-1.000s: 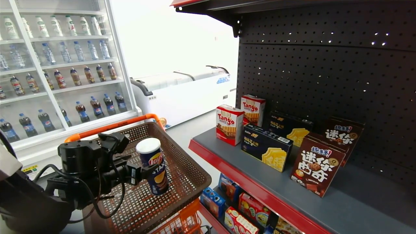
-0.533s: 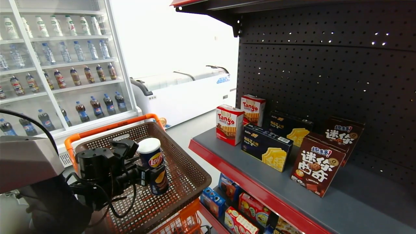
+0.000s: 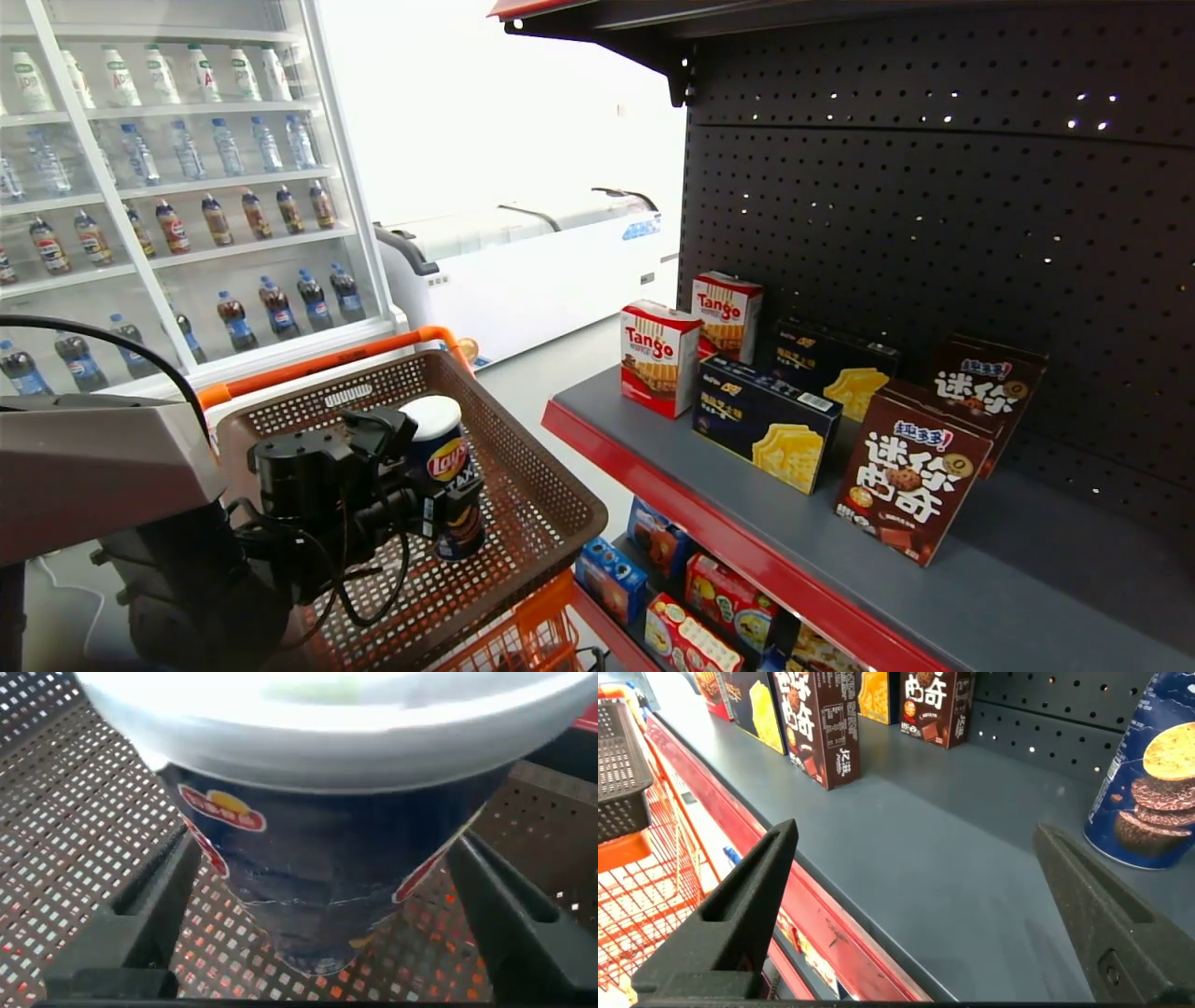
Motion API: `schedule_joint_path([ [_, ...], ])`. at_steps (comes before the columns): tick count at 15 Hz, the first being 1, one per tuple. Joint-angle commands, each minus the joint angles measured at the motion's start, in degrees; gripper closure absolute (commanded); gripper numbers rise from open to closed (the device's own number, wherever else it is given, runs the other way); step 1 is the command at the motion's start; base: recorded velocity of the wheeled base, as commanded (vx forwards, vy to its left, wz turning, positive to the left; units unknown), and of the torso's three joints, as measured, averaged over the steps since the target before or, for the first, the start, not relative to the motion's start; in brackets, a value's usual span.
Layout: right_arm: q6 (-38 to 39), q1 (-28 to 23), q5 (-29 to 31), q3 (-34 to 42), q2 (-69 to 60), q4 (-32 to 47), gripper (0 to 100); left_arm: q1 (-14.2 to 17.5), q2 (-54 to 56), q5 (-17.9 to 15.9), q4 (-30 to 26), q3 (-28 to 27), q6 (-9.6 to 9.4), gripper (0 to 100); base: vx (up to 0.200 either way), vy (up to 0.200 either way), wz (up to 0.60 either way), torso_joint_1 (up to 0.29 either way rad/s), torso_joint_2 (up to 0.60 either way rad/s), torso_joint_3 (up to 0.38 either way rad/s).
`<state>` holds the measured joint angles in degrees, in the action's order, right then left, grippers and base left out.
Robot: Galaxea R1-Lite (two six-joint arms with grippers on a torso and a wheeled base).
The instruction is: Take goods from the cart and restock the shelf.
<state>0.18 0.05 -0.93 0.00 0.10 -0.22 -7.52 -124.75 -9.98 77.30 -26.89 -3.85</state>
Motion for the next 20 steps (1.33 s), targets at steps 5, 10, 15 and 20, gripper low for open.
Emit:
schedule_joint_path([
  [5,-0.01,0.04,-0.04,0.0,0.08,-0.04,0,0.05,1.44,-0.04,-5.41,-3.87,-0.81,100,0.0,0.0,0.0,0.0,0.0,0.0],
  [10,-0.01,0.04,-0.04,0.0,0.08,-0.04,0,0.31,2.93,2.69,-14.11,-18.46,-2.92,100,0.0,0.0,0.0,0.0,0.0,0.0],
  [15,-0.01,0.04,-0.04,0.0,0.08,-0.04,0,-0.21,9.52,2.34,-21.93,-22.59,-2.74,100,0.0,0.0,0.0,0.0,0.0,0.0],
  [20,-0.01,0.04,-0.04,0.0,0.08,-0.04,0,-1.71,16.64,0.76,-32.04,-24.26,-0.54,100,0.0,0.0,0.0,0.0,0.0,0.0],
])
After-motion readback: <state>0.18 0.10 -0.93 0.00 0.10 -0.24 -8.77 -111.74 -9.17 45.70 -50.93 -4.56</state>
